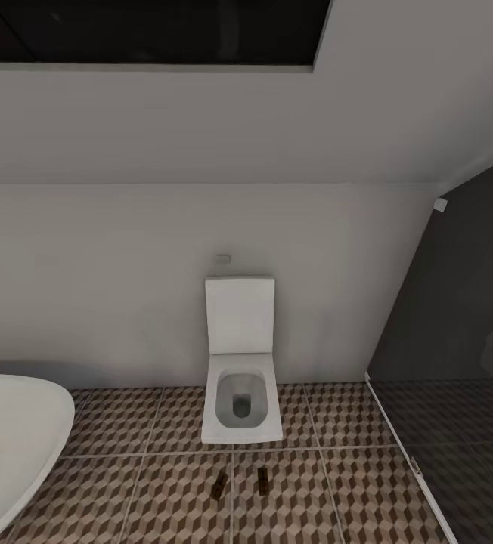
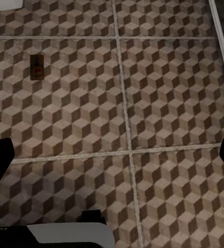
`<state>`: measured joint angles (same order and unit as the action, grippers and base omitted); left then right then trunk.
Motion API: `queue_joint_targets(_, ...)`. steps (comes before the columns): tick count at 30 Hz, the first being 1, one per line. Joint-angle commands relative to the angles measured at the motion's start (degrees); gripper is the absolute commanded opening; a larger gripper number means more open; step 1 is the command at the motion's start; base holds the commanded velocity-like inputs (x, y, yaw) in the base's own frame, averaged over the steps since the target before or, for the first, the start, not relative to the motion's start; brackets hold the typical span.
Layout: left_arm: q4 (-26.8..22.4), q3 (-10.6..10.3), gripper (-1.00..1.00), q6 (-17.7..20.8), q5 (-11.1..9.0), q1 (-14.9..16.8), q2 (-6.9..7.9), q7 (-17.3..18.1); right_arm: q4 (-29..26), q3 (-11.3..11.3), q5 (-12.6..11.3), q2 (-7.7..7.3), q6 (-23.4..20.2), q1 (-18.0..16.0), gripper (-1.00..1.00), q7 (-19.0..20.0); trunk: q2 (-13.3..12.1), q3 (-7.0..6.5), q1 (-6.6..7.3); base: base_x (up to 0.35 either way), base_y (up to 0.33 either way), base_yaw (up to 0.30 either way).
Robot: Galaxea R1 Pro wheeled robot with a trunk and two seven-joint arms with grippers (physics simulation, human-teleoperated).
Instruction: Take the four mousetraps from the cabinet in the bathroom and place them on the bathroom floor. Make sure all four end up on the same floor surface, and ensure that at least two of them are either under or directly next to the same bathroom sink.
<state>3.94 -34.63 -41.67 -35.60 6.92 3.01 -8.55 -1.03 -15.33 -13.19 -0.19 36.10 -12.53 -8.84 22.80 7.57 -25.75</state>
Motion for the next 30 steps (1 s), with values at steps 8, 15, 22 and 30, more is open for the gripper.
queue_joint_targets(8, -3.15, 0.03, 1.00, 6.43, 0.13, 0.11, -0.25, -7.11, 0.06, -0.49, -0.34, 0.41, 0.11, -0.04, 1.00, -0.21, 0.12, 0.12, -0.03, 0.000, 0.000, 0.000)
queue_joint_targets(15, -11.96, -0.06, 1.00, 15.55, 0.37, 0.11, -0.36, -11.73, 0.06, -0.49, -0.34, 0.27, 0.11, -0.04, 1.00, -0.16, 0.12, 0.12, -0.03, 0.000, 0.000, 0.000)
queue_joint_targets(22, -14.47, -0.46, 1.00, 18.38, 0.62, 0.12, -0.11, -11.33, 0.07, -0.49, -0.33, -0.04, 0.18, -0.04, 1.00, 0.06, 0.12, 0.12, -0.03, 0.000, 0.000, 0.000)
queue_joint_targets(30, -14.77, -0.50, 1.00, 18.62, 0.77, 0.12, 0.14, -7.43, 0.07, -0.49, -0.27, -0.15, 0.27, -0.04, 1.00, 0.78, 0.12, 0.12, -0.03, 0.000, 0.000, 0.000)
